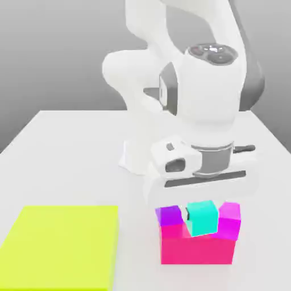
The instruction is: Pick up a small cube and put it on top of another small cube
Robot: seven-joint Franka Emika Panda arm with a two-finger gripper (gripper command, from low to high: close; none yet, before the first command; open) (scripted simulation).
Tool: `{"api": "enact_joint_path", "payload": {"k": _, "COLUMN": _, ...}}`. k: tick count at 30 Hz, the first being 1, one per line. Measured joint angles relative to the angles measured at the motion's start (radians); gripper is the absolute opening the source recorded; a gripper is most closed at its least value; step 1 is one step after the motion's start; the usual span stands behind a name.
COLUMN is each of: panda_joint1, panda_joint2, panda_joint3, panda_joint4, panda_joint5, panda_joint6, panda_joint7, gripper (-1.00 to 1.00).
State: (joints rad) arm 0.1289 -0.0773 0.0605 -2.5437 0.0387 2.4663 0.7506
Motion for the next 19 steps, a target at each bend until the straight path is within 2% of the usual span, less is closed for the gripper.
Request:
{"api": "enact_joint_path", "payload": {"k": 8, "panda_joint1": -0.022, "panda_joint2": -0.278, "panda_joint3": -0.017, "panda_joint4": -0.198, "panda_joint5": -0.007, "panda_joint6": -0.080, "panda_joint7": -0.023, "gripper": -1.00}}
{"api": "enact_joint_path", "payload": {"k": 13, "panda_joint1": -0.031, "panda_joint2": -0.167, "panda_joint3": -0.012, "panda_joint4": -0.258, "panda_joint5": -0.014, "panda_joint6": 0.091, "panda_joint7": -0.021, "gripper": -1.00}}
{"api": "enact_joint_path", "payload": {"k": 14, "panda_joint1": -0.031, "panda_joint2": -0.146, "panda_joint3": -0.011, "panda_joint4": -0.264, "panda_joint5": -0.015, "panda_joint6": 0.119, "panda_joint7": -0.020, "gripper": 1.00}}
{"api": "enact_joint_path", "payload": {"k": 19, "panda_joint1": -0.031, "panda_joint2": -0.146, "panda_joint3": -0.011, "panda_joint4": -0.264, "panda_joint5": -0.015, "panda_joint6": 0.119, "panda_joint7": -0.020, "gripper": 1.00}}
